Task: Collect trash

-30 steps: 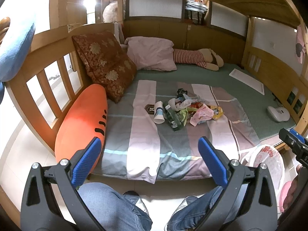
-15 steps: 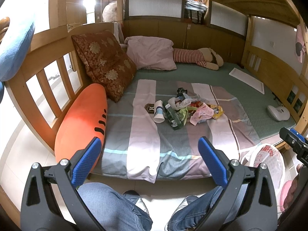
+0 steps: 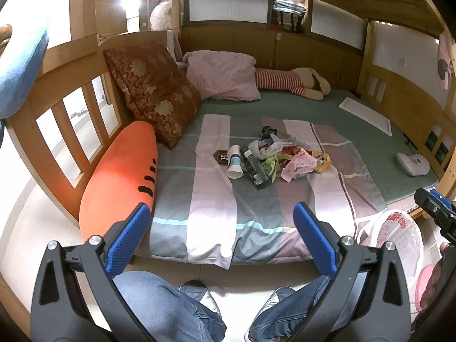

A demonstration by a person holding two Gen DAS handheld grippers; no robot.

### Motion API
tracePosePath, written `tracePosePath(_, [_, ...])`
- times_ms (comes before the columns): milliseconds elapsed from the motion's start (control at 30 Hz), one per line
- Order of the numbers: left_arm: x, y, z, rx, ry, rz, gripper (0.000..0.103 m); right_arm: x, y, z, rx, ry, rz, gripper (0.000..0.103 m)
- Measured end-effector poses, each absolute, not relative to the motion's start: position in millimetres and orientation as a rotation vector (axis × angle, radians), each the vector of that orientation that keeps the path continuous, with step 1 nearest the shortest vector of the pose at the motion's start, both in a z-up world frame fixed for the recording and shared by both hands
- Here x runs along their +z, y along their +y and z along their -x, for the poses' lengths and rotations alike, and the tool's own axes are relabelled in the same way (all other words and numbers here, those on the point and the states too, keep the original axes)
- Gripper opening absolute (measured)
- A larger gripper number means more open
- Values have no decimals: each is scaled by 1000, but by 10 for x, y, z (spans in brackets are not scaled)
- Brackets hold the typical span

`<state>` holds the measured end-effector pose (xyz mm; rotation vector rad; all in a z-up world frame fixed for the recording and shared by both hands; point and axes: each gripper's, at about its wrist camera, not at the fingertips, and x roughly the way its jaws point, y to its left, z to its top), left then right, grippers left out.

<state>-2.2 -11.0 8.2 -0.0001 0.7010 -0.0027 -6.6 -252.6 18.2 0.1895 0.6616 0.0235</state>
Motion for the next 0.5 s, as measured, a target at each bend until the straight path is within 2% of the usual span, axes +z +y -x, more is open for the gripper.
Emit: tracePosePath(500, [-219, -54, -107, 11, 717, 12, 100, 11, -2496, -7, 25, 660, -180, 101])
